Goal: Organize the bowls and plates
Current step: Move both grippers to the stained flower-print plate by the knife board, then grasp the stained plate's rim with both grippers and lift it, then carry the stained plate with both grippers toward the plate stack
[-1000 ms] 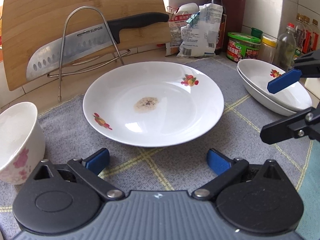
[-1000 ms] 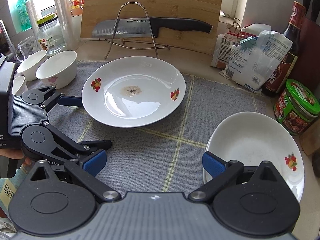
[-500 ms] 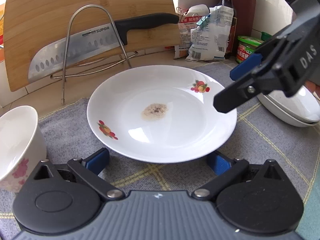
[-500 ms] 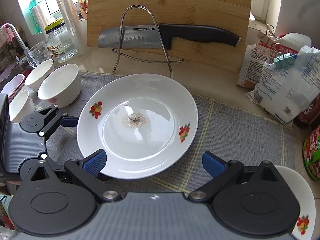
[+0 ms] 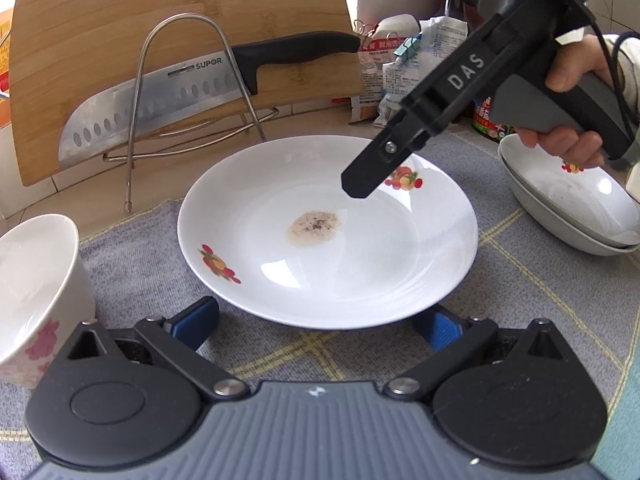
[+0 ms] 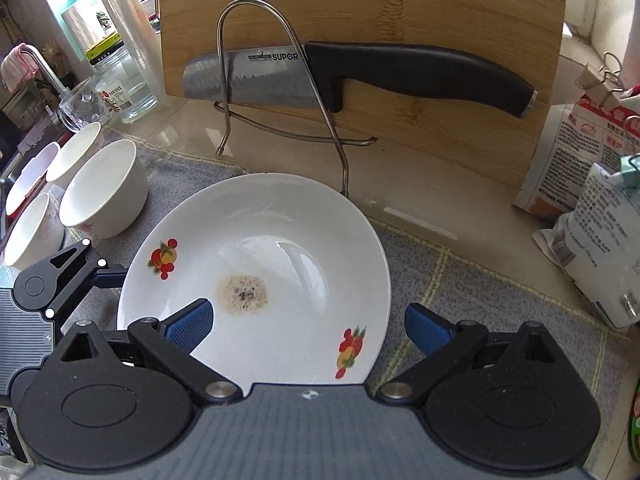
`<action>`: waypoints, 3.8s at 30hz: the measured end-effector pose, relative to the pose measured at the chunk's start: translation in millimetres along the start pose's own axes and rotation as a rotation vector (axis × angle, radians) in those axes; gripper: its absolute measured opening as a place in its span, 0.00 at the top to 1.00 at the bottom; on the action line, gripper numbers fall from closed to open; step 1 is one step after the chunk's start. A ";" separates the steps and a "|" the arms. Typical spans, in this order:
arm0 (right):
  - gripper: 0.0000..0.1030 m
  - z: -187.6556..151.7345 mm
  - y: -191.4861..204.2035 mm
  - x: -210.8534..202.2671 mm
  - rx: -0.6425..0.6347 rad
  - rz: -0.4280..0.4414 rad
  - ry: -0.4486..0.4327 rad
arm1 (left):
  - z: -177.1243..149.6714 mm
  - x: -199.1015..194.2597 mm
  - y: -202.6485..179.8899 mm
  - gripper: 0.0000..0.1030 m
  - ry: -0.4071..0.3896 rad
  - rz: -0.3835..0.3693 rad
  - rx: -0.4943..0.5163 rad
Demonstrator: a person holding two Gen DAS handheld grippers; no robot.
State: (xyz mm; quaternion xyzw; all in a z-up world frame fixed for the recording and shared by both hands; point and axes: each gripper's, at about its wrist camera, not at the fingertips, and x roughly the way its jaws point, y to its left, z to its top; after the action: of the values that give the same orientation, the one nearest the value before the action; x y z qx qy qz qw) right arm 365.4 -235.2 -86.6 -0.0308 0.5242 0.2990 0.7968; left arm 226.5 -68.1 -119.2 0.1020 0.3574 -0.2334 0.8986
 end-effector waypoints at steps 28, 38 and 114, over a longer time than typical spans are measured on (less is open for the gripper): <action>0.12 39.5 -22.6 28.3 -0.012 0.178 0.083 | -0.3 -4.4 -6.3 0.01 -0.034 0.001 0.086; 0.10 44.0 -19.1 30.5 -0.031 0.179 0.120 | 0.5 -2.9 -4.1 0.01 -0.032 -0.007 0.082; 0.10 -120.6 -24.6 -136.4 0.260 -0.017 -0.014 | 16.2 -73.5 -132.8 0.02 -0.032 -0.303 0.336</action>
State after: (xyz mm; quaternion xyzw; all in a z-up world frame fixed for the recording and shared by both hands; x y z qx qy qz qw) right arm 242.4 -359.7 -30.8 0.0705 0.5527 0.2220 0.8002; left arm 124.1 -163.8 -59.0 0.1916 0.3106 -0.4236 0.8291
